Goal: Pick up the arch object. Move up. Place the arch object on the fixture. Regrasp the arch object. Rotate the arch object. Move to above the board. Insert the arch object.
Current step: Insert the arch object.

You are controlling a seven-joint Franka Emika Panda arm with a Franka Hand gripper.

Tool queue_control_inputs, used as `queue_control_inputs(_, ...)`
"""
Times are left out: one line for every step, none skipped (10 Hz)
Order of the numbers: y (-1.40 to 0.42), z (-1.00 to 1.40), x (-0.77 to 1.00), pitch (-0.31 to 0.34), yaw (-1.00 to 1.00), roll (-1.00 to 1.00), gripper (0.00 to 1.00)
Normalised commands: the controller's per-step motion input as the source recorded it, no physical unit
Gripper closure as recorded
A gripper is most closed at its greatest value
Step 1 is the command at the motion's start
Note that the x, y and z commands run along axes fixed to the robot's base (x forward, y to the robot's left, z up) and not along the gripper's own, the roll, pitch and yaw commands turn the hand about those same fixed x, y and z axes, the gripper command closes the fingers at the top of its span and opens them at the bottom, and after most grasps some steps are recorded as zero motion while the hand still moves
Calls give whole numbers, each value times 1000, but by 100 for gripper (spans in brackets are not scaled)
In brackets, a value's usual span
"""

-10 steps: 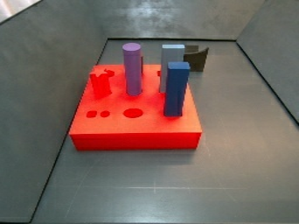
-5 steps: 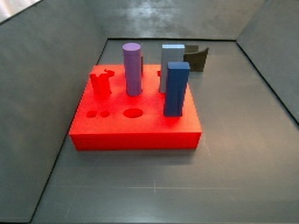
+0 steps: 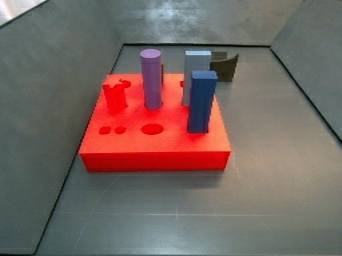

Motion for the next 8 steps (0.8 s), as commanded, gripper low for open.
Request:
queue_control_inputs(651, -397, 106, 0, 0, -271, 100)
queue_control_inputs(503, -406, 194, 0, -34, -253, 100)
queue_control_inputs(426, -400, 280, 0, -14, -247, 100)
queue_control_inputs(166, -617, 529, 0, -17, -210, 100)
queue_control_inputs(0, -771, 760, 0, 0, 0, 100)
queue_control_inputs(0, -729, 900, 44, 0, 146, 100)
queue_control_inputs(0, -697, 866, 10, 29, 176, 100)
queue_control_inputs(0, -660, 717, 0, 63, 171, 100)
